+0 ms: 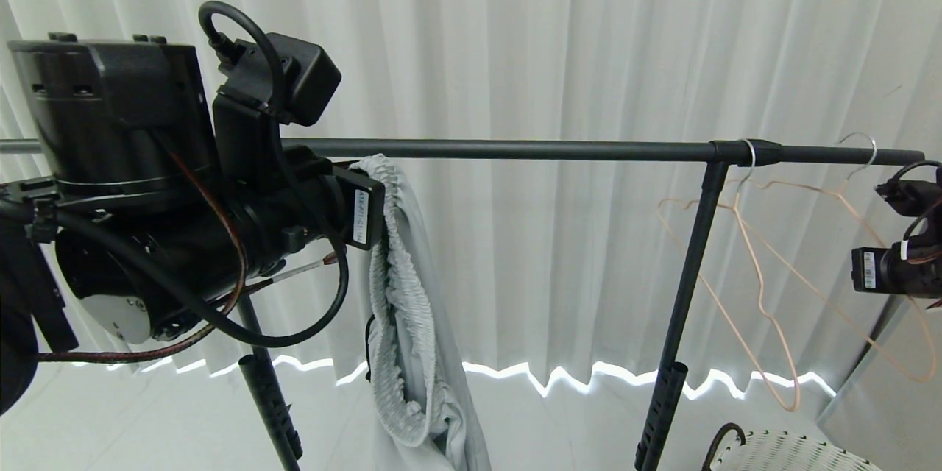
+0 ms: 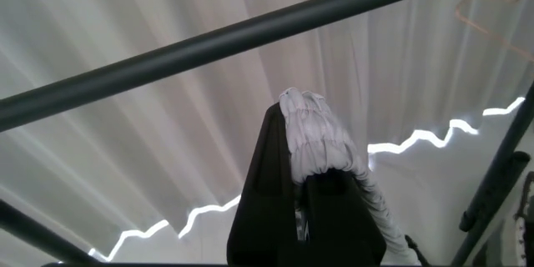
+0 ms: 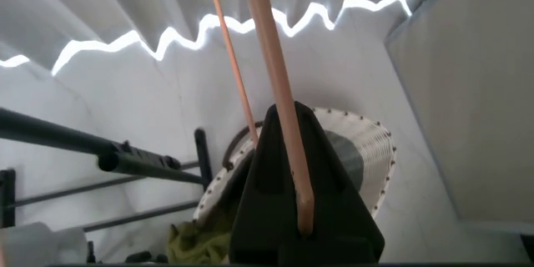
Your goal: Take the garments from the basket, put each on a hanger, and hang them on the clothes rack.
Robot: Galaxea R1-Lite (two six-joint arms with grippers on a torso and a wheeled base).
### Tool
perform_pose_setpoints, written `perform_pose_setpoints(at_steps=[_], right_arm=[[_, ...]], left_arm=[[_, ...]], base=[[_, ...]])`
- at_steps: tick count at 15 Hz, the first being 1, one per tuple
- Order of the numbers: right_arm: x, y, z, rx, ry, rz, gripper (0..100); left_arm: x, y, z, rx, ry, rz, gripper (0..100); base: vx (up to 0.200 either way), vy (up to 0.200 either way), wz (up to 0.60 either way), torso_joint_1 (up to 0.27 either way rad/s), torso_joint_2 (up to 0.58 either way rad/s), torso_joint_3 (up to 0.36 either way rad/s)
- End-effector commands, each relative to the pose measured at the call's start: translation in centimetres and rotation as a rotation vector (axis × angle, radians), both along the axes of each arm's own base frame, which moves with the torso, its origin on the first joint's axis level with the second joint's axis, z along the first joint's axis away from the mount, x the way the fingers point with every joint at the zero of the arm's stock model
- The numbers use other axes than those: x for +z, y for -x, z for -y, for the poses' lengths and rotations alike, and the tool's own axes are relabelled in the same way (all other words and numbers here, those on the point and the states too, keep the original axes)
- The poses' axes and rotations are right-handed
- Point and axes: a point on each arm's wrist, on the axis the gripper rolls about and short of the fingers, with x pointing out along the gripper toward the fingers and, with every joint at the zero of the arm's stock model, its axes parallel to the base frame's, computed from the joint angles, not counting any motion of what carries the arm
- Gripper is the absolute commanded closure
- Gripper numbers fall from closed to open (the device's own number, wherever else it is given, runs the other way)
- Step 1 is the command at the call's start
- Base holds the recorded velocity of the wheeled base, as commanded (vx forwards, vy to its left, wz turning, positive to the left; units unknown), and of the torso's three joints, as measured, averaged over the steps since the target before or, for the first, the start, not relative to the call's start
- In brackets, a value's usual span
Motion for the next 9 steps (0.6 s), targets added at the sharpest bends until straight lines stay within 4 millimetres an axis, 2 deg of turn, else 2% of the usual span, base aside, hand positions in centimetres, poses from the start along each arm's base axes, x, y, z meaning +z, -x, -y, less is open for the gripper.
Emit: perform_pose_setpoints(at_steps=[1,4,9], right_arm=[[1.7,1.2,-0.5,0.018,0.003,0.060,100],[2.1,2.9,-0.9,0.020,0.006,0.070,100],[1.9,7.3,-1.6,0.014,0.010,0.075,100]], left_arm=[[-0.3,-0.3,-0.4,0.017,-0.008,-0.005,100],[-0.5,-0.4,-0.5,0.025,-0.006,0.001,100],[-1.3,-0.5,-0.8,0.030,-0.049,0.021,100]], base=[[0.000,0.000,0.00,0.000,0.00,0.000],[0.000,0.000,0.00,0.000,0.00,0.000],[0.000,0.000,0.00,0.000,0.00,0.000]])
